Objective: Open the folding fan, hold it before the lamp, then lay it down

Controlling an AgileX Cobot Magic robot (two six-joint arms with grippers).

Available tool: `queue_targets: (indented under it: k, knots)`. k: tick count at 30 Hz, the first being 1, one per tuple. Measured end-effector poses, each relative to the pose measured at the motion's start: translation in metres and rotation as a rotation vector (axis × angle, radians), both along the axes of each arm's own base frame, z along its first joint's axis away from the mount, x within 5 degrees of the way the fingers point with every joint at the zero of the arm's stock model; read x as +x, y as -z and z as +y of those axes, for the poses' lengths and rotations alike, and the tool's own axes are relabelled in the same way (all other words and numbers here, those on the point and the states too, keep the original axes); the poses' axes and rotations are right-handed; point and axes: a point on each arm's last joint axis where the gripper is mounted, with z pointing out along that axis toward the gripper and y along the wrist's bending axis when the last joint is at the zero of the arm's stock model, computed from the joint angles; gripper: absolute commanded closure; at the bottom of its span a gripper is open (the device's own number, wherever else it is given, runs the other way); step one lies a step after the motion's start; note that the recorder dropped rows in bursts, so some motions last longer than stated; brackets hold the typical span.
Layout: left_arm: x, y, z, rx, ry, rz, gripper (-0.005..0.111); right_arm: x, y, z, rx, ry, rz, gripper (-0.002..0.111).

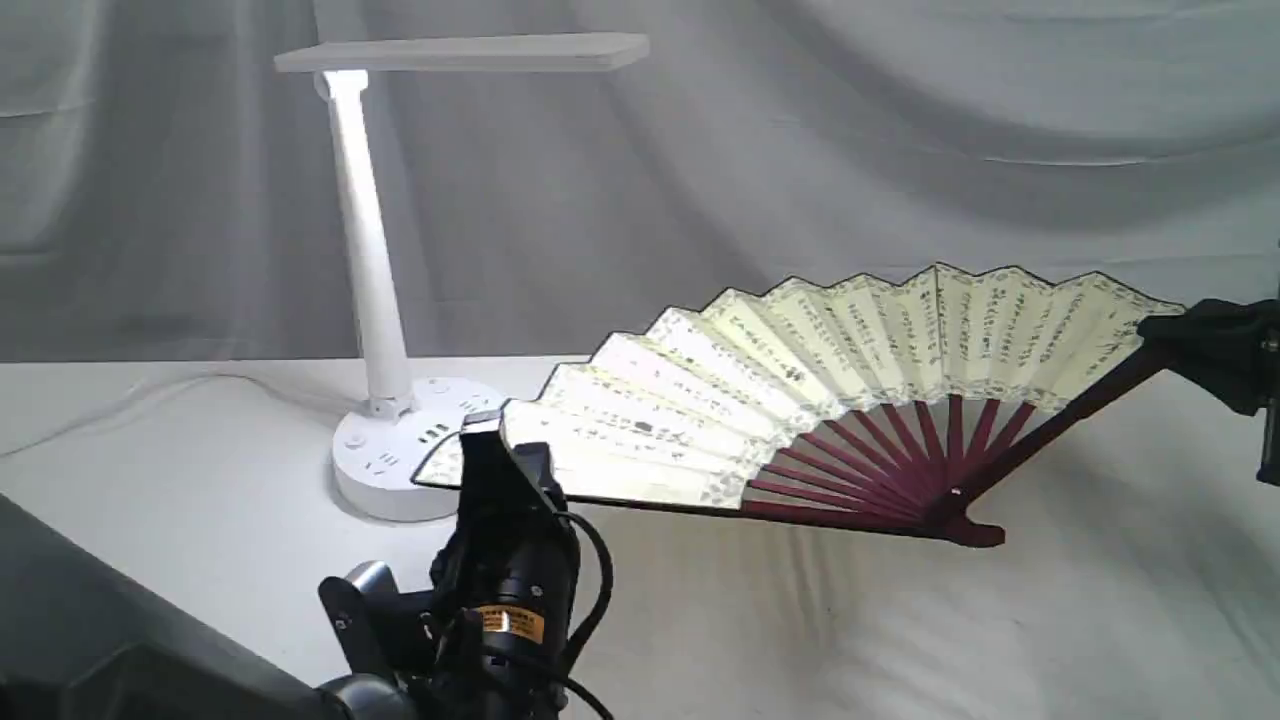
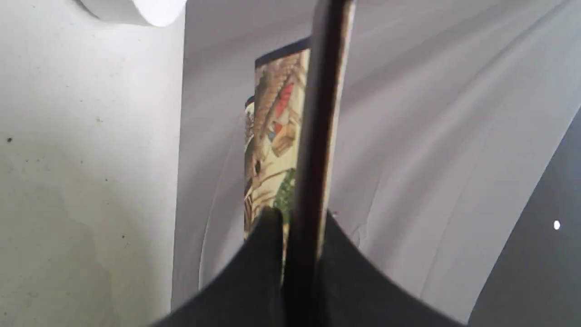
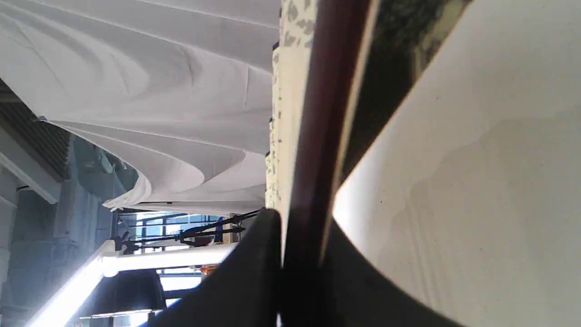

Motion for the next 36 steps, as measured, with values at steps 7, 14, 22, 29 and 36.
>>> queue_targets:
  k: [7,14,22,29,36]
  knots:
    - [0.0,0.0,0.0,0.003,-0.004,0.002,0.107,0.0,-0.003,0.0,-0.005,0.0,-0.006,0.108]
    - [-0.003,-0.01,0.004,0.048,-0.005,-0.002,0.107,-0.001,-0.013,0.002,-0.022,-0.005,-0.023,0.108]
    - [-0.02,-0.027,0.026,0.064,-0.051,0.022,0.107,0.01,-0.019,0.028,-0.017,-0.068,-0.024,0.108]
    - [-0.037,-0.044,0.048,0.053,-0.092,0.034,0.107,0.018,-0.036,0.055,-0.017,-0.119,-0.053,0.108]
    - [-0.049,-0.058,0.064,0.048,-0.121,0.037,0.107,0.023,-0.049,0.076,-0.015,-0.159,-0.07,0.108]
